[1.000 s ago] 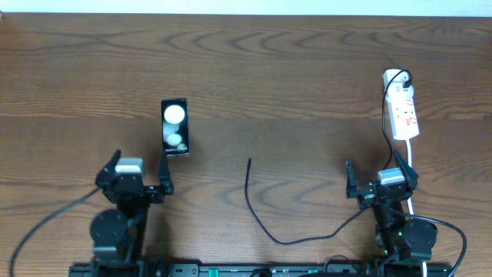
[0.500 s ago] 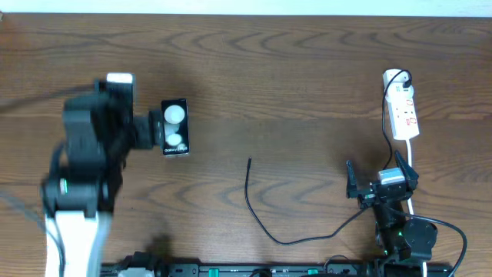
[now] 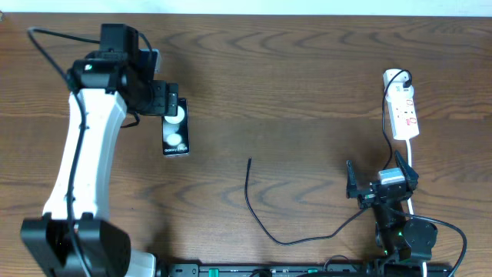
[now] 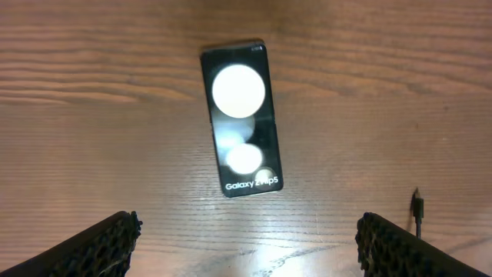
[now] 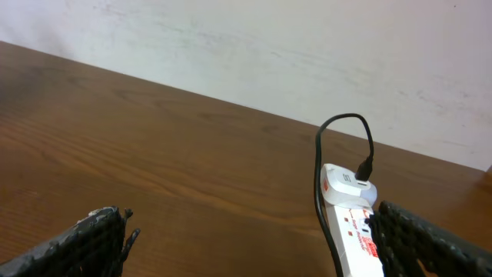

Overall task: Plug charger to phone and switch on socket
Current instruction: 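Move the left gripper forward over the black flip phone, then lower the left gripper and close it around the black phone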

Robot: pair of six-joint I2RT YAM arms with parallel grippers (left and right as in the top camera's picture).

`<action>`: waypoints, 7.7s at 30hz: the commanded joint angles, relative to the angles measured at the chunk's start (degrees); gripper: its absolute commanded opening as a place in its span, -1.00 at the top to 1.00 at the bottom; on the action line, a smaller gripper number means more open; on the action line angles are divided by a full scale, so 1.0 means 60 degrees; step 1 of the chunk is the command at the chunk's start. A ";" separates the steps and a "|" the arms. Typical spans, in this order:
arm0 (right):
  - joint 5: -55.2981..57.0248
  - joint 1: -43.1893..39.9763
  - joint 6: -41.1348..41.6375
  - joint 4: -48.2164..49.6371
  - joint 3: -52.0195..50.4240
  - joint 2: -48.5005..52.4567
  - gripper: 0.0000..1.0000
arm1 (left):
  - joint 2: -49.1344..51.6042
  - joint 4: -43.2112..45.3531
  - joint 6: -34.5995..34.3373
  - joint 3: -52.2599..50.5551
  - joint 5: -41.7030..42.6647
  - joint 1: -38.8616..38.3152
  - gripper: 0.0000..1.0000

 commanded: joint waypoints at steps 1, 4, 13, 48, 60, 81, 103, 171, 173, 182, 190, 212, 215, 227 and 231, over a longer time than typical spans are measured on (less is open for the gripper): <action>0.0036 0.0044 -0.0025 -0.0051 -0.0011 -0.0055 -0.99 | 0.0433 -0.0033 0.0036 0.0211 0.0386 0.0033 -0.50; 0.0036 0.0044 -0.0025 -0.0051 -0.0011 -0.0051 -0.98 | 0.0714 0.0036 0.0029 0.0197 0.0386 0.0033 0.85; 0.0036 0.0044 -0.0025 -0.0047 -0.0011 -0.0051 -0.98 | 0.1428 0.0124 -0.0583 0.0197 0.0313 0.0033 -0.93; 0.0036 0.0044 -0.0025 -0.0047 -0.0011 -0.0051 -0.98 | 0.4044 0.1399 -0.2197 0.0197 -0.0914 -0.0401 -0.94; 0.0036 0.0044 -0.0025 -0.0047 -0.0011 -0.0051 -0.99 | 0.4645 0.1472 -0.2193 0.0197 -0.0878 -0.0397 -0.94; 0.0036 0.0044 -0.0025 -0.0047 -0.0011 -0.0051 -0.99 | 0.4659 0.1712 -0.2189 -0.0379 -0.0878 -0.0397 -0.95; 0.0036 0.0044 -0.0025 -0.0047 -0.0011 -0.0051 -0.98 | 0.4663 0.2138 -0.2193 -0.0878 -0.0871 -0.0404 -0.95; 0.0036 0.0044 -0.0025 -0.0051 -0.0011 -0.0051 -0.98 | 0.4772 0.2674 -0.2182 -0.1381 -0.0634 -0.0404 -0.74; 0.0036 0.0044 -0.0025 -0.0047 -0.0011 -0.0051 -0.99 | 0.4776 0.2677 -0.2182 -0.1381 -0.0634 -0.0404 -0.71; 0.0036 0.0044 -0.0025 -0.0047 -0.0011 -0.0051 -0.98 | 0.4776 0.2681 -0.2113 -0.1381 -0.0637 -0.0404 -0.68; 0.0036 0.0044 -0.0025 -0.0047 -0.0011 -0.0051 -0.98 | 0.4776 0.2681 -0.2109 -0.1381 -0.0634 -0.0404 -0.60; 0.0036 0.0044 -0.0025 -0.0047 -0.0011 -0.0051 -0.99 | 0.4776 0.2710 -0.2113 -0.1381 -0.0634 -0.0404 0.24; 0.0036 0.0044 -0.0025 -0.0047 -0.0011 -0.0051 -0.99 | 0.4776 0.2710 -0.2113 -0.1381 -0.0634 -0.0404 0.36; 0.0036 0.0044 -0.0025 -0.0051 -0.0011 -0.0051 -0.98 | 0.4776 0.2710 -0.2113 -0.1381 -0.0637 -0.0404 0.85; 0.0036 0.0044 -0.0025 -0.0047 -0.0011 -0.0051 -0.99 | 0.4776 0.2703 -0.2113 -0.1381 -0.0634 -0.0404 0.85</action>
